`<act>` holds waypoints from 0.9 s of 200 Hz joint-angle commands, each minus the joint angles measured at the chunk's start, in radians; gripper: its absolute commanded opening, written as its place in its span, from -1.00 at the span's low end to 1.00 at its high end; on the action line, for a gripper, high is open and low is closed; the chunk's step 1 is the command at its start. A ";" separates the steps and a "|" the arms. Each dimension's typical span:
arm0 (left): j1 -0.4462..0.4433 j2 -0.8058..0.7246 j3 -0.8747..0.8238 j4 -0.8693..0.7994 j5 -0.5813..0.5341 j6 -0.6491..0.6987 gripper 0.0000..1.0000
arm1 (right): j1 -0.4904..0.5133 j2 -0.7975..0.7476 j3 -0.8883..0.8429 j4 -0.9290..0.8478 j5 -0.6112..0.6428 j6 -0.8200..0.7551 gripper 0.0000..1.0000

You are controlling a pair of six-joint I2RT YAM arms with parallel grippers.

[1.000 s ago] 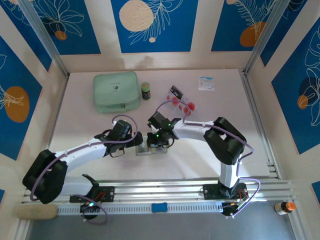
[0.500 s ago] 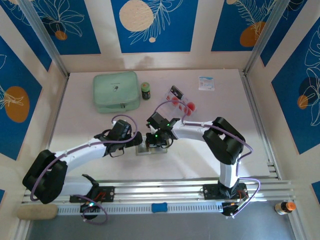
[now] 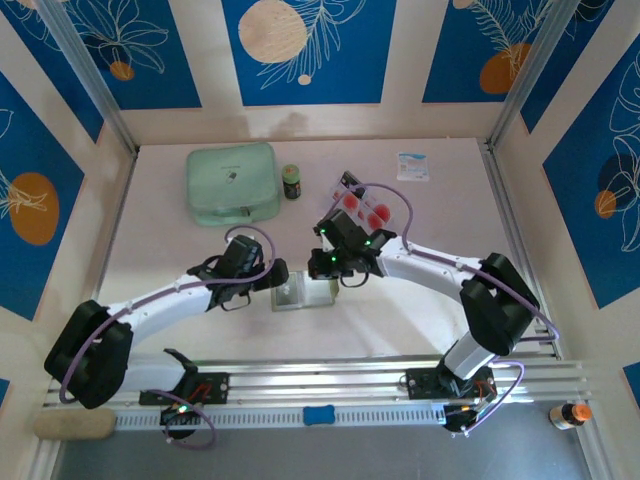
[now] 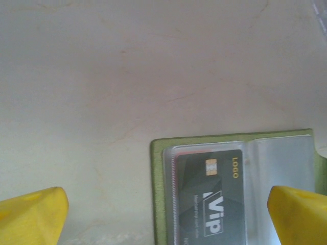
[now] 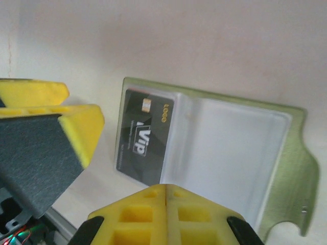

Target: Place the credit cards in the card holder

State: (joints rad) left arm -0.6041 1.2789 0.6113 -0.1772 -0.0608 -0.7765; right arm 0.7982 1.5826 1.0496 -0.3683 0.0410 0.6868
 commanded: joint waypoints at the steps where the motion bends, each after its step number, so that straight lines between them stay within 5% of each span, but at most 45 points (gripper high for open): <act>1: 0.012 0.012 0.029 0.025 0.038 0.010 1.00 | -0.002 -0.029 -0.013 -0.050 0.069 -0.065 -1.00; 113: -0.016 0.076 0.064 0.011 0.049 -0.001 1.00 | -0.107 0.019 -0.086 0.070 -0.099 -0.040 -1.00; 180: -0.105 0.130 0.145 -0.088 -0.043 0.053 1.00 | -0.117 0.122 -0.044 0.088 -0.120 -0.035 -1.00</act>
State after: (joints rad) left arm -0.6769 1.3922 0.7200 -0.2039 -0.0528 -0.7536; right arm 0.6910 1.6691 0.9688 -0.2886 -0.0460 0.6437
